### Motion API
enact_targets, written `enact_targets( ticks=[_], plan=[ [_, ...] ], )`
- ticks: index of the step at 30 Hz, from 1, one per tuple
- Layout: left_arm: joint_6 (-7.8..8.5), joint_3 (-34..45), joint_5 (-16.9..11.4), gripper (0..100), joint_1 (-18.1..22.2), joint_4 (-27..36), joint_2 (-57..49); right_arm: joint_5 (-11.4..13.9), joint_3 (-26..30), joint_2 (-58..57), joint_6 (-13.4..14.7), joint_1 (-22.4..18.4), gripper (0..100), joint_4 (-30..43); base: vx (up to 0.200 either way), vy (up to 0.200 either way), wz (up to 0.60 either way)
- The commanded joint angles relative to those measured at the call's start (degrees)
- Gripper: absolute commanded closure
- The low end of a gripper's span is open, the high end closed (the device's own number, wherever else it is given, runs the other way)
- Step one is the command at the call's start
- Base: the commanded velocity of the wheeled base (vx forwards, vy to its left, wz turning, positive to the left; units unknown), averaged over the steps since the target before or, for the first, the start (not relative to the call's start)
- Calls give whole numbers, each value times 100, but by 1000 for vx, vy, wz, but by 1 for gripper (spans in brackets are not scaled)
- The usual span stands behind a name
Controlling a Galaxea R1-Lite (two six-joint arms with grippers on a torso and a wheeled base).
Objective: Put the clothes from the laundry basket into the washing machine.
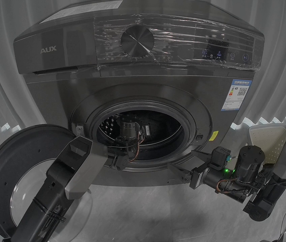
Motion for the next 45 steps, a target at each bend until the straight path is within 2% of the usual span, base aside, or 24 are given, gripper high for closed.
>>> enact_targets(
  ticks=[1, 10, 16, 17, 18, 21, 22, 25, 37, 39, 45],
  plan=[
    [-10, -1, 4, 0, 7, -11, 19, 2, 1, 3, -1, 2, 0, -41, 0, 0, 0],
    [-19, 85, 12, 0, -37, -20, -253, 2, 10, -6, -1, 2, 0, -41, 0, 0, 0],
    [-28, 1280, 12, 0, -195, -160, -948, 2, 10, -15, -1, 2, 0, -41, 0, 0, 0],
    [-28, 1280, 12, 0, -195, -160, -948, 2, 10, -15, -1, 2, 0, -41, 0, 0, 0],
    [-28, 1808, 12, 0, -274, -310, -1220, 2, 10, -24, -1, 2, 0, -41, 0, 0, 0],
    [-28, 2282, 12, 0, -353, -477, -1440, 2, 10, -24, -1, 2, 0, -41, 0, 0, 0],
    [-19, 2774, 12, 0, -414, -617, -1651, 2, 19, -24, -1, 2, 0, -41, 0, 0, 0],
    [-10, 3390, 12, 0, -458, -802, -1870, 2, 19, -24, -1, 2, 0, -41, 0, 0, 0],
    [-54, 5139, 12, 0, -757, -1742, -2802, 2, 63, -15, -1, -7, 0, -49, 0, 0, 0],
    [-116, 5543, 12, 0, -854, -1857, -3198, 2, 71, -15, -1, -7, 0, -41, 0, 0, 0],
    [-573, 6580, 12, 0, -1241, -1892, -4366, 2, 89, -59, -10, -16, 0, -41, 0, 0, 0]
  ],
)
